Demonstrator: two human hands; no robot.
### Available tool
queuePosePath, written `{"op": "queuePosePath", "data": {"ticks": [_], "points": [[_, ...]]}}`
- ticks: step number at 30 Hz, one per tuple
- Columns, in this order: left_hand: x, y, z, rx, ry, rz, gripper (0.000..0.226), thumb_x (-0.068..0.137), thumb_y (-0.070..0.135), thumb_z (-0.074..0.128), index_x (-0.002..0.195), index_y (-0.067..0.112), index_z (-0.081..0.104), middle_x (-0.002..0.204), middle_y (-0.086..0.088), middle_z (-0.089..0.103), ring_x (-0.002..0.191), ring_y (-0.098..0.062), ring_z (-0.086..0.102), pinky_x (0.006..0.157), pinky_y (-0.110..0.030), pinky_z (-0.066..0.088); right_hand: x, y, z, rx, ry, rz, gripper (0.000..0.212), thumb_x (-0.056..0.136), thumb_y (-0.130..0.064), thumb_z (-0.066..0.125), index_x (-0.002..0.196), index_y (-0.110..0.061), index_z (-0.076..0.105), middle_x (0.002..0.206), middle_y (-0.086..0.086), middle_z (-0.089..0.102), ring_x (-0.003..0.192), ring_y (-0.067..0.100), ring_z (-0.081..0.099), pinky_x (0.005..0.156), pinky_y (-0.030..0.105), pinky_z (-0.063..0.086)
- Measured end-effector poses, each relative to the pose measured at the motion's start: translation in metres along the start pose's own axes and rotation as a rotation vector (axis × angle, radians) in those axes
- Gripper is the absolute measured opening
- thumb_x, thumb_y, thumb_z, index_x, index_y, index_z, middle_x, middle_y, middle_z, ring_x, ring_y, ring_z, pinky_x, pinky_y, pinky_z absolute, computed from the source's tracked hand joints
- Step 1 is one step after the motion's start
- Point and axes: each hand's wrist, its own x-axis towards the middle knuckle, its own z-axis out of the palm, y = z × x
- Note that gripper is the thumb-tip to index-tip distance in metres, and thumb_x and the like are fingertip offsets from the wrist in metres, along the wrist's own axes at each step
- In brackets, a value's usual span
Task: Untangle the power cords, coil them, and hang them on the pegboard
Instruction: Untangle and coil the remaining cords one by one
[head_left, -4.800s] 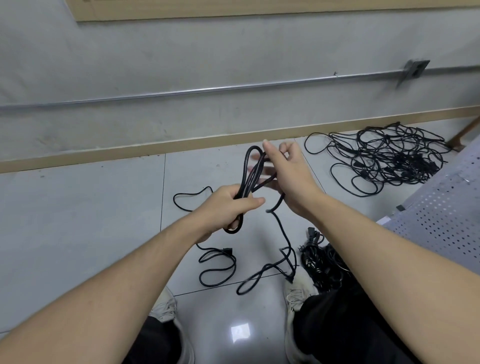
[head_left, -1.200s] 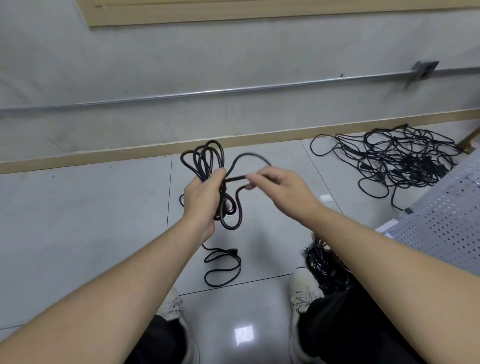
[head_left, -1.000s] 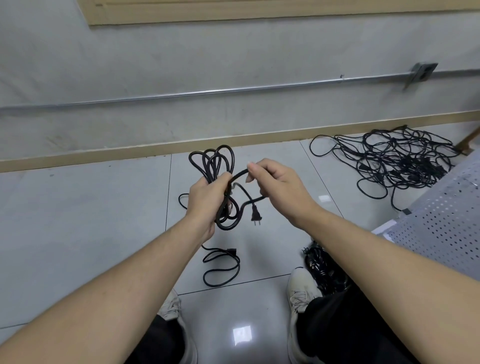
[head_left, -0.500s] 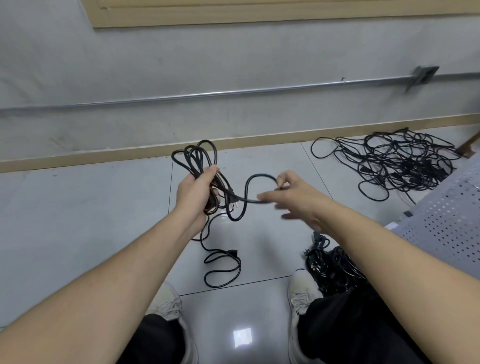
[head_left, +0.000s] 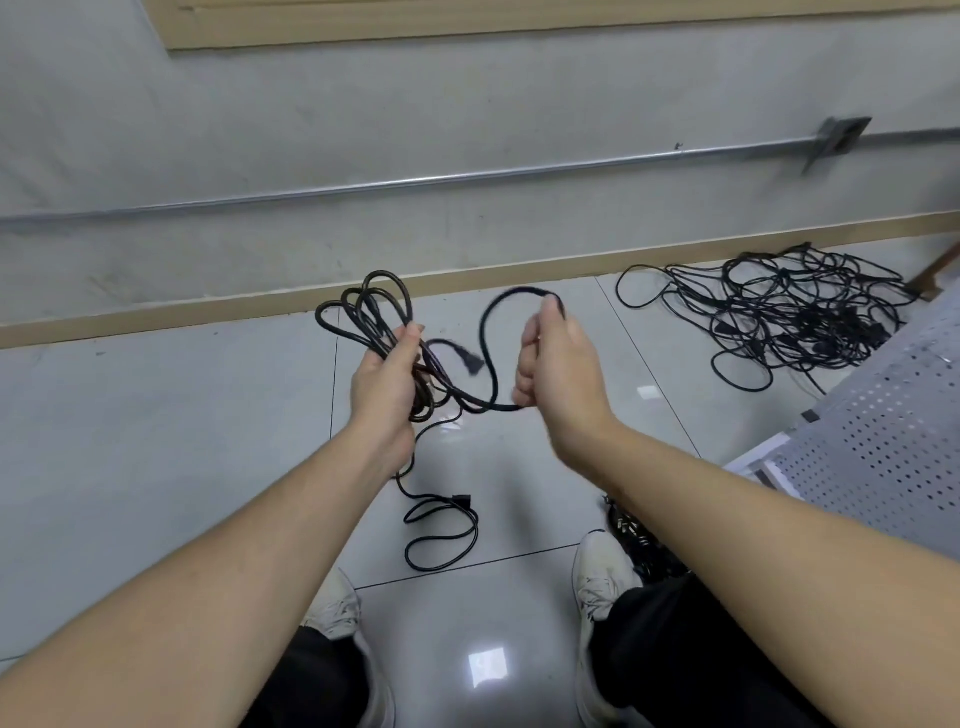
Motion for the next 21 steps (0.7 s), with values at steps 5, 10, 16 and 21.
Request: {"op": "queuePosePath", "data": {"ticks": [5,10,16,21], "points": [[0.013,0.014,-0.017,0.091,-0.040,0.047,0.011,0.103,0.030,0.061,0.098,0.020,0.064,0.084,0.004,0.063,0.073,-0.013,0.061,0.063,-0.024,0.046,0.011,0.010,-0.029,-0.571,-0.228,-0.096,0.034,0.108,-0.045,0.036,0.101,-0.013,0.046,0.070,-0.001,0.044,0.059,0.013,0.040,0.053,0.025,0.036],[0.004,0.024,-0.012,0.026,-0.144,-0.014,0.016,0.106,0.028,0.055,0.098,0.015,0.057,0.092,-0.003,0.066,0.082,-0.023,0.072,0.061,-0.032,0.057,0.020,0.020,-0.039,-0.724,-0.368,0.289,0.028,0.105,-0.043,0.038,0.111,-0.022,0.055,0.081,0.008,0.053,0.066,0.022,0.045,0.052,0.028,0.048],[-0.017,0.024,-0.001,0.211,-0.308,0.033,0.014,0.105,0.027,0.057,0.100,0.014,0.059,0.082,0.000,0.064,0.061,-0.016,0.067,0.056,-0.032,0.050,0.027,0.027,-0.041,-0.567,-0.424,0.267,0.039,0.090,-0.042,0.072,0.120,-0.023,0.057,0.092,0.001,0.068,0.082,0.015,0.068,0.091,0.042,0.058],[-0.022,0.018,-0.002,0.554,-0.416,0.131,0.017,0.105,0.026,0.056,0.093,0.014,0.059,0.081,-0.001,0.064,0.055,-0.013,0.063,0.058,-0.033,0.046,0.026,0.003,-0.049,-0.601,-0.662,0.160,0.043,0.080,-0.040,0.064,0.123,-0.033,0.059,0.109,-0.007,0.074,0.107,0.010,0.068,0.090,0.031,0.045]]}}
